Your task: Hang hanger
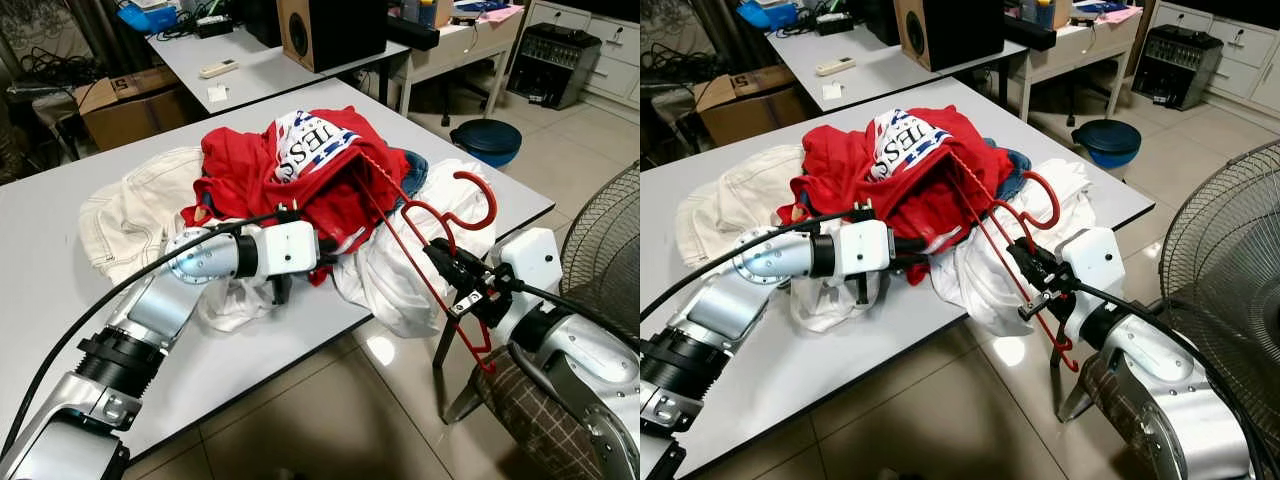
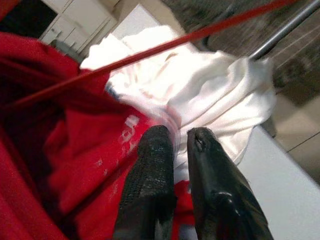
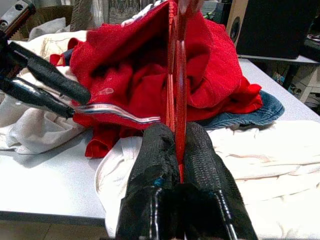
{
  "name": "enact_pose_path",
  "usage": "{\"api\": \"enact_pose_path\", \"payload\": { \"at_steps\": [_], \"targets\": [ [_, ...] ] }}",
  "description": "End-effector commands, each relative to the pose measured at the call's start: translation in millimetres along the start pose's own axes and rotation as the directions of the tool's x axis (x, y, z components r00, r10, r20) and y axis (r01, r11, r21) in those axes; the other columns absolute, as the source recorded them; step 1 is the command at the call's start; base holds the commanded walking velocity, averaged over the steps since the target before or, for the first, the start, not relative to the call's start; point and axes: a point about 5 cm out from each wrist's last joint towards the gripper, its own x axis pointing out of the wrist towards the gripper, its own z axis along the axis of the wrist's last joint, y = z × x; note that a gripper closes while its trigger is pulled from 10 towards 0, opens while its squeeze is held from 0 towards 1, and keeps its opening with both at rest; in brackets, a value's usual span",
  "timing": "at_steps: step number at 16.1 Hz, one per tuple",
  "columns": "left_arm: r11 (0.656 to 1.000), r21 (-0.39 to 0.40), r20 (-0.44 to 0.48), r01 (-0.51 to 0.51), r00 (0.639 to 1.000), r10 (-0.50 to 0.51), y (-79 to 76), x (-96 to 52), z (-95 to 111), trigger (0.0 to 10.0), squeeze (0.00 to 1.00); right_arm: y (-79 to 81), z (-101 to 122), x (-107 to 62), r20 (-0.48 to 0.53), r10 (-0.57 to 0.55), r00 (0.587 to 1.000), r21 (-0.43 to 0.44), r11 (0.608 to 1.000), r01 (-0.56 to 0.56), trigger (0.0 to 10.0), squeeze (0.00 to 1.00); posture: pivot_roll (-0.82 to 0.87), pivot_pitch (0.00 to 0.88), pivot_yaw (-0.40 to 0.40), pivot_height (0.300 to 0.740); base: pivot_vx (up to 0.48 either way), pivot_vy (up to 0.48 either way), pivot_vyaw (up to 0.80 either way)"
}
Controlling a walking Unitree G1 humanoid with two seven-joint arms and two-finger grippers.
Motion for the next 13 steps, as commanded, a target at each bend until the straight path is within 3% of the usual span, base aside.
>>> {"api": "enact_pose_path", "payload": {
  "at_steps": [1, 4, 6, 7, 8, 10, 11, 13],
  "targets": [
    [0.999, -0.036, 0.016, 0.025, 1.0, -0.024, -2.7, -3.5, 0.0, 10.0, 1.0, -3.3, 1.4, 0.6, 0.012, -0.006, 1.0, -0.02, 1.0, 0.007, 10.0, 0.0, -0.08, 0.0, 0.113, 0.74, 0.0, 0.0, 0.0],
    [0.982, -0.121, 0.041, 0.142, 0.99, -0.138, -12.4, -12.6, 1.5, 10.0, 1.0, -6.0, -2.6, -0.3, -0.01, -0.009, 1.0, -0.02, 1.0, 0.009, 10.0, 0.0, -0.07, 0.0, 0.114, 0.74, 0.0, 0.0, 0.0],
    [0.993, -0.101, 0.049, 0.064, 0.997, -0.059, -1.1, -13.7, 4.8, 10.0, 0.96, -3.8, -9.7, -1.5, -0.064, 0.013, 0.998, -0.041, 0.999, -0.015, 10.0, 0.0, -0.07, 0.0, 0.114, 0.74, 0.0, 0.0, 0.0],
    [0.989, -0.094, 0.007, -0.118, 0.993, 0.119, 20.1, -10.3, 2.1, 10.0, 0.18, -2.4, -12.5, -2.4, -0.07, 0.012, 0.997, -0.039, 0.999, -0.015, 10.0, 0.0, -0.07, 0.0, 0.114, 0.74, 0.0, 0.0, 0.0],
    [0.969, -0.124, -0.007, -0.215, 0.976, 0.216, 30.8, -7.2, 1.4, 10.0, 0.0, -2.6, -9.6, -2.4, -0.042, 0.001, 0.999, -0.019, 1.0, -0.002, 10.0, 0.0, -0.07, 0.0, 0.116, 0.74, 0.0, 0.0, 0.0],
    [0.937, -0.182, -0.022, -0.298, 0.954, 0.299, 35.7, 1.1, 0.1, 10.0, 0.0, -4.0, -2.9, -2.4, 0.005, -0.01, 1.0, 0.003, 1.0, 0.01, 10.0, 0.0, -0.08, 0.0, 0.123, 0.74, 0.0, 0.0, 0.0],
    [0.932, -0.181, -0.035, -0.314, 0.949, 0.313, 34.4, 5.7, -2.1, 10.0, 1.0, -3.8, -0.8, -2.2, 0.017, -0.007, 1.0, 0.006, 1.0, 0.007, 10.0, 0.0, -0.08, 0.0, 0.124, 0.74, 0.0, 0.0, 0.0],
    [0.931, -0.158, -0.049, -0.33, 0.944, 0.326, 29.3, 16.8, -5.4, 10.0, 1.0, -0.8, 1.3, -2.2, 0.032, 0.011, 0.999, 0.009, 1.0, -0.012, 10.0, 0.0, -0.08, 0.0, 0.124, 0.74, 0.0, 0.0, 0.0]
  ]
}}
